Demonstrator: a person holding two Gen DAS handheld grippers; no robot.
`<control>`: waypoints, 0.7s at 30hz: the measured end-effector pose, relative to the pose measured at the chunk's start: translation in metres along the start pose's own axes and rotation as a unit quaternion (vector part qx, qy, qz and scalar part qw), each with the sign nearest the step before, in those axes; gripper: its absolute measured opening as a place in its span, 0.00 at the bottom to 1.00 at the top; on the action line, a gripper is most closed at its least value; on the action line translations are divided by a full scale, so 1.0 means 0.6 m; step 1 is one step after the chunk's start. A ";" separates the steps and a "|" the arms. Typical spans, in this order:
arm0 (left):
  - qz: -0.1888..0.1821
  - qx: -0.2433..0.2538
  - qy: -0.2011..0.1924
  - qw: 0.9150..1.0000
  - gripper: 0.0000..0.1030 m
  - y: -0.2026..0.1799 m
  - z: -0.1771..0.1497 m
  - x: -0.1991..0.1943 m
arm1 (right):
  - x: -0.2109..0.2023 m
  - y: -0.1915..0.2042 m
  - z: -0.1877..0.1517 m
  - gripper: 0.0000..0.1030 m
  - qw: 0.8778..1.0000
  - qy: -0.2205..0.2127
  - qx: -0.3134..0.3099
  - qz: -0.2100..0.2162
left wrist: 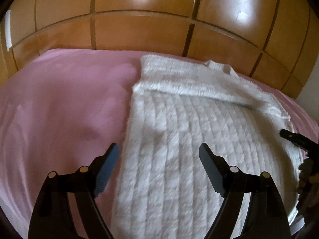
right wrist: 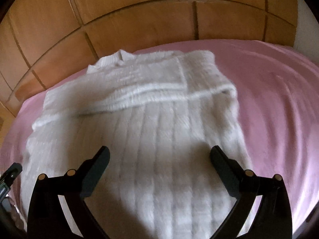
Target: Fold small clothes
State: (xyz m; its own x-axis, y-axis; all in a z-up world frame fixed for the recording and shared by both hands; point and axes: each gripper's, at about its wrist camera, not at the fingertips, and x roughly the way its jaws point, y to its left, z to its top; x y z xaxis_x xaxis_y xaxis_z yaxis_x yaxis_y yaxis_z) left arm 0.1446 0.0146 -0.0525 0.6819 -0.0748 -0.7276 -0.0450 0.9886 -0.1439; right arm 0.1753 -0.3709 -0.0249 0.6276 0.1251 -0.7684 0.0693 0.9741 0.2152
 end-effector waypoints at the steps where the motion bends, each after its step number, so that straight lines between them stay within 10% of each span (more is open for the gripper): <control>1: 0.001 0.000 0.001 1.000 0.79 0.003 -0.005 -0.001 | -0.006 -0.004 -0.005 0.98 1.000 0.000 0.003 0.001; 15: -0.038 -0.012 0.078 0.996 0.68 0.072 -0.103 -0.046 | -0.102 -0.111 -0.102 0.97 0.997 0.038 0.051 0.039; 21: -0.099 -0.025 0.107 0.989 0.53 0.091 -0.155 -0.086 | -0.150 -0.093 -0.192 0.72 0.991 0.097 0.019 0.091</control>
State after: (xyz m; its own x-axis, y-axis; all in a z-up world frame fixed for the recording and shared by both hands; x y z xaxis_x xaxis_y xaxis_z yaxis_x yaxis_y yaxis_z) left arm 0.0391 0.0602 -0.0849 0.5115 -0.2984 -0.8058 0.0344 0.9441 -0.3279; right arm 0.0257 -0.4149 -0.0374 0.4720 0.3355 -0.8153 0.0010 0.9246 0.3810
